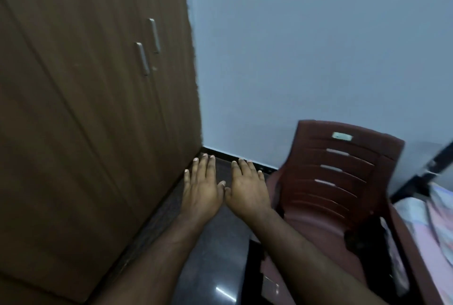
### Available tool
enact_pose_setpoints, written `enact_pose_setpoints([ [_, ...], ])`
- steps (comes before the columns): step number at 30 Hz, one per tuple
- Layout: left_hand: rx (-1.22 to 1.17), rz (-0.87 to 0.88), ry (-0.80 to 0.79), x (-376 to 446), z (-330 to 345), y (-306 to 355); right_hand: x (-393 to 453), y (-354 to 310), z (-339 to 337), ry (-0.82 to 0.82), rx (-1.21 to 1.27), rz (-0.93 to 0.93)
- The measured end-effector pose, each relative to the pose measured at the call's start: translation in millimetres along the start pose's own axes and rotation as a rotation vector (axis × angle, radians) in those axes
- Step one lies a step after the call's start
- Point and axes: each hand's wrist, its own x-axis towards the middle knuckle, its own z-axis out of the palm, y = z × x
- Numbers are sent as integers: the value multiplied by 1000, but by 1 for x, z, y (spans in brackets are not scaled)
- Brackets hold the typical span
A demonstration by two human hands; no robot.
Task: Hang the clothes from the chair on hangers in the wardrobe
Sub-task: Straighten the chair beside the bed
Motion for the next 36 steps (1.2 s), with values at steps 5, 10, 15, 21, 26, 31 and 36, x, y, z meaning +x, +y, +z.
enact_pose_setpoints([
  [5,-56,62,-179,-10,67,77,-33,103,-3,-48,6,173],
  [10,-121,115,-412,-33,123,120,-77,182,13,-93,1,375],
  [15,-162,117,-568,-47,160,126,-124,236,29,-158,19,593],
  [21,-195,26,-636,-51,191,114,-167,278,42,-157,100,791],
  [26,-152,-66,-668,-55,209,114,-179,311,50,-143,166,856],
  [31,-84,-101,-657,-46,235,119,-172,349,56,-156,166,894],
  [36,85,-171,-635,-32,258,120,-165,405,61,-115,115,937],
])
